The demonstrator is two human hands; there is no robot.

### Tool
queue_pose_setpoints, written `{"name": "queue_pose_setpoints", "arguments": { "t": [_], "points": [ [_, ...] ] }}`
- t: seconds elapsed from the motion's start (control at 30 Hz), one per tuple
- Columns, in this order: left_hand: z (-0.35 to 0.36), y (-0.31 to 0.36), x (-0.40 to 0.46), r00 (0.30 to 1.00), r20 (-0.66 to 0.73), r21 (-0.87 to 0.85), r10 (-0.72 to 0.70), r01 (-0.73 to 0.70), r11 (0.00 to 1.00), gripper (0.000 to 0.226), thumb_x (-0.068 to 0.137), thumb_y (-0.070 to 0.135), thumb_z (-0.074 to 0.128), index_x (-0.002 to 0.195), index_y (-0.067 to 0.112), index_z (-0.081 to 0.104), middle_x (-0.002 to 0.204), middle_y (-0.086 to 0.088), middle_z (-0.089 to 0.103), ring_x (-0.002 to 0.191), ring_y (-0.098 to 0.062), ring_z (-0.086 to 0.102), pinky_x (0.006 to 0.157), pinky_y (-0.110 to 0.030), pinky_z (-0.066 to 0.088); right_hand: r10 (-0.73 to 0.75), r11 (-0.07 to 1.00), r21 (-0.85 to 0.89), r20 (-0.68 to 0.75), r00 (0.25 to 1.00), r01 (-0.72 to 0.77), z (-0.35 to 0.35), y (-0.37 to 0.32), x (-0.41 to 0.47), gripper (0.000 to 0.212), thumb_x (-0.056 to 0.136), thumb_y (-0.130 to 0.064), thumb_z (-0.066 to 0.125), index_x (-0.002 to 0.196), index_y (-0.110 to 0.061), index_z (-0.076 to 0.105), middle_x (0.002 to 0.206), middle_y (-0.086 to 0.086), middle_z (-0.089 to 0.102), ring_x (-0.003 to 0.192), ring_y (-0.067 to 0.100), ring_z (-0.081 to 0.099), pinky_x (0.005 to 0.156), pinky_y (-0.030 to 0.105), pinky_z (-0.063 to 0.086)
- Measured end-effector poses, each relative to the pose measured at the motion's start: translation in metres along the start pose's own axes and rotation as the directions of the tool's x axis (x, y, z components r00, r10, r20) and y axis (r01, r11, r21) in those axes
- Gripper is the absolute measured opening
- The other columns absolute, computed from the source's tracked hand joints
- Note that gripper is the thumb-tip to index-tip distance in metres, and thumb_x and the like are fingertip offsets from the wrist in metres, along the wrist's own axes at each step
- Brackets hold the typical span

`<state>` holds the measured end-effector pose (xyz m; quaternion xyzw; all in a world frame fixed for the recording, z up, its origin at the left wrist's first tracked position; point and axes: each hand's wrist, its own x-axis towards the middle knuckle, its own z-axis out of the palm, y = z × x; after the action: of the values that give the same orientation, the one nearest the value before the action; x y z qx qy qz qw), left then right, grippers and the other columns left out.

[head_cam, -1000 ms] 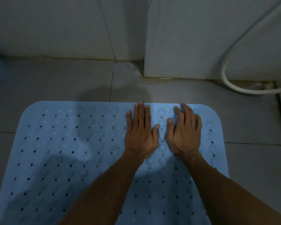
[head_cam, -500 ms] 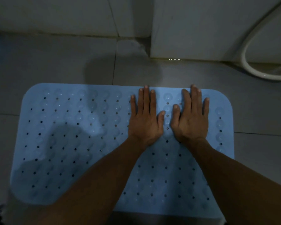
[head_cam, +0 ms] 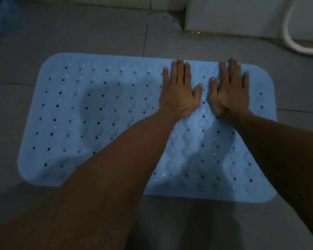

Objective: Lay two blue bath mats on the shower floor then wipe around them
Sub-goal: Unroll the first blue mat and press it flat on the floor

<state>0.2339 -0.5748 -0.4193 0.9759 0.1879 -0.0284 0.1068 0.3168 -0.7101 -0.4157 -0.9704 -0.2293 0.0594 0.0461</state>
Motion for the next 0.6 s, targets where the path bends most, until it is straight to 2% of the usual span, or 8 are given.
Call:
{"name": "queue_pose_setpoints", "arguments": {
  "t": [0.13, 0.2, 0.27, 0.37, 0.5, 0.6],
  "points": [
    [-0.014, -0.007, 0.000, 0.994, 0.092, -0.106, 0.062, -0.052, 0.993, 0.076, 0.098, 0.054, 0.014, 0.154, 0.005, 0.000, 0.161, -0.014, -0.009, 0.148, -0.025, -0.013, 0.119, -0.048, -0.010, 0.018, 1.000, -0.007, 0.096, 0.995, -0.018, -0.009, -0.004, 0.004, 0.069, 0.101, -0.052, 0.007, 0.158, -0.015, -0.005, 0.165, 0.009, -0.012, 0.152, 0.023, -0.013, 0.123, 0.046, -0.007],
    [-0.024, -0.020, -0.012, 0.989, 0.078, -0.093, 0.127, -0.120, 0.988, 0.070, 0.101, 0.048, 0.014, 0.154, 0.005, -0.002, 0.161, -0.013, -0.011, 0.148, -0.024, -0.014, 0.119, -0.045, -0.011, 0.028, 1.000, -0.015, 0.115, 0.993, -0.026, -0.014, -0.009, -0.002, 0.070, 0.101, -0.051, 0.008, 0.158, -0.012, -0.005, 0.165, 0.009, -0.011, 0.152, 0.022, -0.012, 0.123, 0.045, -0.007],
    [-0.027, -0.038, -0.037, 0.991, -0.008, -0.018, 0.130, -0.131, 0.991, 0.068, 0.101, 0.045, 0.013, 0.154, 0.003, 0.001, 0.161, -0.015, -0.007, 0.149, -0.025, -0.010, 0.120, -0.045, -0.009, 0.024, 1.000, 0.014, 0.115, 0.993, -0.026, -0.015, -0.022, -0.022, 0.070, 0.102, -0.051, 0.008, 0.157, -0.011, -0.005, 0.166, 0.009, -0.010, 0.152, 0.022, -0.010, 0.123, 0.044, -0.006],
    [-0.019, -0.071, -0.084, 0.991, -0.078, 0.001, 0.110, -0.110, 0.994, 0.067, 0.102, 0.043, 0.014, 0.153, -0.001, 0.010, 0.161, -0.018, 0.002, 0.150, -0.029, -0.002, 0.121, -0.046, -0.004, -0.022, 0.998, 0.068, 0.073, 0.997, 0.017, -0.004, -0.053, -0.073, 0.070, 0.102, -0.052, 0.009, 0.157, -0.012, -0.006, 0.165, 0.008, -0.011, 0.152, 0.021, -0.010, 0.123, 0.041, -0.007],
    [-0.006, -0.113, -0.139, 0.953, -0.262, 0.025, 0.150, -0.149, 0.989, 0.061, 0.102, 0.036, 0.030, 0.143, -0.009, 0.036, 0.152, -0.028, 0.029, 0.144, -0.038, 0.024, 0.118, -0.053, 0.017, -0.060, 0.989, 0.138, 0.009, 0.998, 0.059, 0.010, -0.104, -0.131, 0.067, 0.104, -0.047, 0.013, 0.158, -0.010, -0.001, 0.166, 0.010, -0.005, 0.153, 0.021, -0.007, 0.124, 0.042, -0.004],
    [-0.002, -0.128, -0.170, 0.959, -0.247, 0.003, 0.139, -0.143, 0.990, 0.061, 0.102, 0.035, 0.032, 0.144, -0.010, 0.033, 0.152, -0.028, 0.028, 0.144, -0.038, 0.024, 0.117, -0.053, 0.019, -0.141, 0.983, 0.125, 0.017, 0.990, 0.138, 0.023, -0.133, -0.164, 0.066, 0.103, -0.046, 0.011, 0.158, -0.012, -0.004, 0.165, 0.007, -0.009, 0.152, 0.018, -0.011, 0.124, 0.041, -0.004]
  ]
}}
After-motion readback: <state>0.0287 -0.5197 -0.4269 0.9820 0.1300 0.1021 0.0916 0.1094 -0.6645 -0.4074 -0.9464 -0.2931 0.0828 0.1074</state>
